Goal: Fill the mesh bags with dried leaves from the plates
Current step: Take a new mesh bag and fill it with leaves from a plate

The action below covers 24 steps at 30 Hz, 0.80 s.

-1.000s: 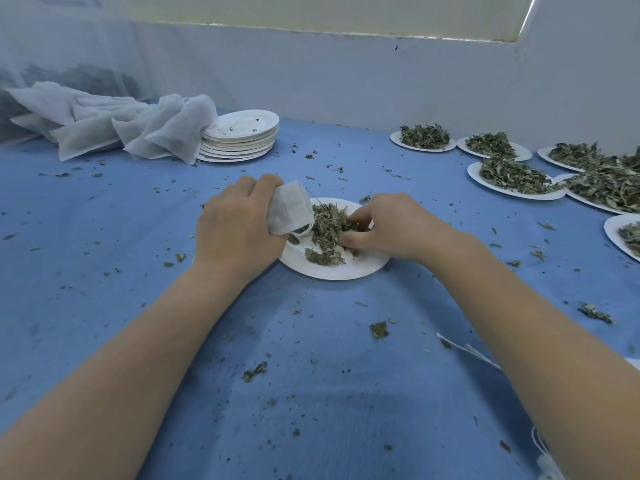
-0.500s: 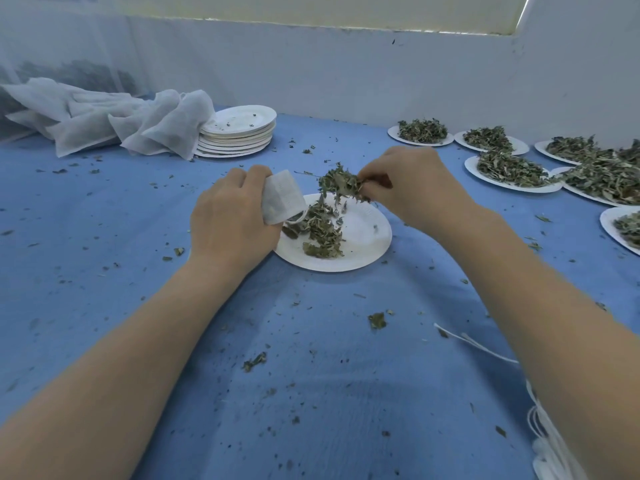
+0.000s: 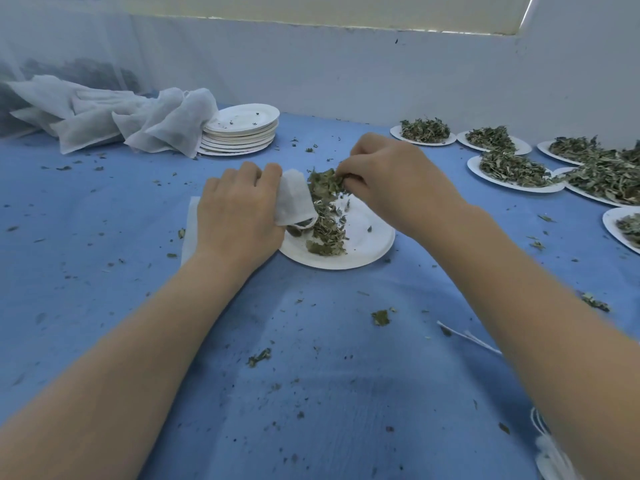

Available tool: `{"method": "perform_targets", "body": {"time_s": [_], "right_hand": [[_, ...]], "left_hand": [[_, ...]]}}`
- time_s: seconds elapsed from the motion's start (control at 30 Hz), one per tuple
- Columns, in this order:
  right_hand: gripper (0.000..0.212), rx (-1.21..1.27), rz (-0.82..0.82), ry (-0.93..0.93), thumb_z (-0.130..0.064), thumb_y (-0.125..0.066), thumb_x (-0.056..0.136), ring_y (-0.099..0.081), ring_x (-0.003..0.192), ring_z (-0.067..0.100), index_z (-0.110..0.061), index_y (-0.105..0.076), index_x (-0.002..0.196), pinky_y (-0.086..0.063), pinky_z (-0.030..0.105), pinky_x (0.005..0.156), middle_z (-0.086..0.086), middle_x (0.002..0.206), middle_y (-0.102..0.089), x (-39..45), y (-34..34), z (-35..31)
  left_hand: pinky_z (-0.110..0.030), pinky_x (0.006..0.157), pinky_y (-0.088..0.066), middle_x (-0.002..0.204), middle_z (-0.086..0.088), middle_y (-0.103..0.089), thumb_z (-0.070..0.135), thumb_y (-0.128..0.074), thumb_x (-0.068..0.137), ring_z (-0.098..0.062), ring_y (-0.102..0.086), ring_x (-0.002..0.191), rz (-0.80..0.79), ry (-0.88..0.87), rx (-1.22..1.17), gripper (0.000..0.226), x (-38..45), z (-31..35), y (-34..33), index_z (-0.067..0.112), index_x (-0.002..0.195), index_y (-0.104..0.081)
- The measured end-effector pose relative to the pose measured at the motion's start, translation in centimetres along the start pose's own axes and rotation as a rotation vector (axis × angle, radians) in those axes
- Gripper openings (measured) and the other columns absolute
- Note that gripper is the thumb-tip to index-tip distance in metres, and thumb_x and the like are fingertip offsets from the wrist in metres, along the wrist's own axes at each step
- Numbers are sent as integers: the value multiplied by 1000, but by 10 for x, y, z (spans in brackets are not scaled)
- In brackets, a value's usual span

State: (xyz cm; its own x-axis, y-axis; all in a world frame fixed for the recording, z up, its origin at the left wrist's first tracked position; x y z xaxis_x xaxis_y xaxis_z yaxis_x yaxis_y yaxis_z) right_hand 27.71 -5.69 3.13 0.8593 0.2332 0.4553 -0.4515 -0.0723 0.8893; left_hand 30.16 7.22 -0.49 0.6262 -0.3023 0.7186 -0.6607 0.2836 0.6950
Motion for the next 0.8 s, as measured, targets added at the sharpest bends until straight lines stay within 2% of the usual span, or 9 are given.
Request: {"method": "perform_targets", "body": {"time_s": [0.17, 0.3, 0.37, 0.5, 0.57, 0.67, 0.73, 0.8], "right_hand": [[25, 173, 61, 47, -12, -51, 91, -58, 90, 25, -12, -71, 106, -44, 33, 81, 6, 108, -60, 1, 4, -16], [17, 373, 113, 3, -7, -62, 84, -51, 74, 12, -11, -76, 93, -38, 17, 70, 5, 91, -65, -1, 5, -15], [14, 476, 118, -34, -8, -65, 82, -53, 73, 13, -14, -76, 90, -41, 18, 75, 3, 87, -66, -1, 4, -15], [25, 815, 29, -164, -4, -69, 78, -67, 87, 6, -18, -73, 98, -50, 26, 89, -3, 93, -72, -2, -5, -6], [30, 1047, -40, -236, 3, -64, 80, -68, 92, 9, -14, -70, 104, -53, 27, 90, 2, 98, -72, -2, -12, 0], [25, 1360, -109, -321, 6, -52, 85, -70, 92, 21, -7, -68, 100, -55, 29, 86, 12, 101, -70, -3, -18, 9], [16, 1389, -134, -279, -2, -61, 86, -70, 90, 20, -7, -69, 98, -55, 28, 84, 12, 99, -71, -4, -17, 8], [16, 1236, -124, -223, -10, -71, 81, -70, 89, 16, -11, -71, 97, -55, 31, 87, 7, 96, -73, -5, -15, 6]], "left_hand": [[-43, 60, -40, 82, -20, -59, 10, -67, 66, -38, -55, 70, 53, 16, -176, 38, -2, 8, 10, 0, 102, -61], [-42, 59, -43, 84, -19, -61, 17, -67, 65, -37, -57, 71, 84, 15, -310, 42, -3, 13, 15, 1, 104, -62], [-42, 61, -44, 87, -17, -61, 17, -72, 66, -37, -57, 75, 71, 32, -352, 45, -3, 13, 13, 2, 107, -61], [-42, 68, -45, 95, -13, -61, 23, -74, 68, -35, -57, 84, 59, 86, -399, 49, -3, 6, 8, 7, 112, -58], [-40, 69, -44, 96, -11, -61, 25, -73, 70, -33, -56, 87, 64, 119, -418, 47, -3, 2, 7, 9, 113, -58], [-40, 70, -44, 95, -10, -61, 29, -72, 72, -31, -56, 86, 64, 139, -438, 45, -3, -1, 7, 11, 111, -58], [-40, 70, -45, 95, -9, -60, 29, -72, 72, -30, -56, 85, 64, 144, -452, 45, -3, -1, 7, 11, 111, -57], [-41, 70, -45, 94, -10, -61, 29, -72, 73, -31, -56, 85, 72, 141, -464, 44, -3, 1, 9, 11, 110, -58]]}}
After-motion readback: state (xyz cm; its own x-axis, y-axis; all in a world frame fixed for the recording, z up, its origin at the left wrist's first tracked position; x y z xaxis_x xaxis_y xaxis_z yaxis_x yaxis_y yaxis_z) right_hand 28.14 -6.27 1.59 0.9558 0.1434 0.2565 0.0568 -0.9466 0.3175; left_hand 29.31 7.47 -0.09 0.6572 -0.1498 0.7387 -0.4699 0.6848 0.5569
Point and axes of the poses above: each hand's wrist, its own x-axis towards the middle knuckle, its own y-axis out of the back of the hand, z = x × y, the point moved 9 cm from there along x, towards the middle knuckle
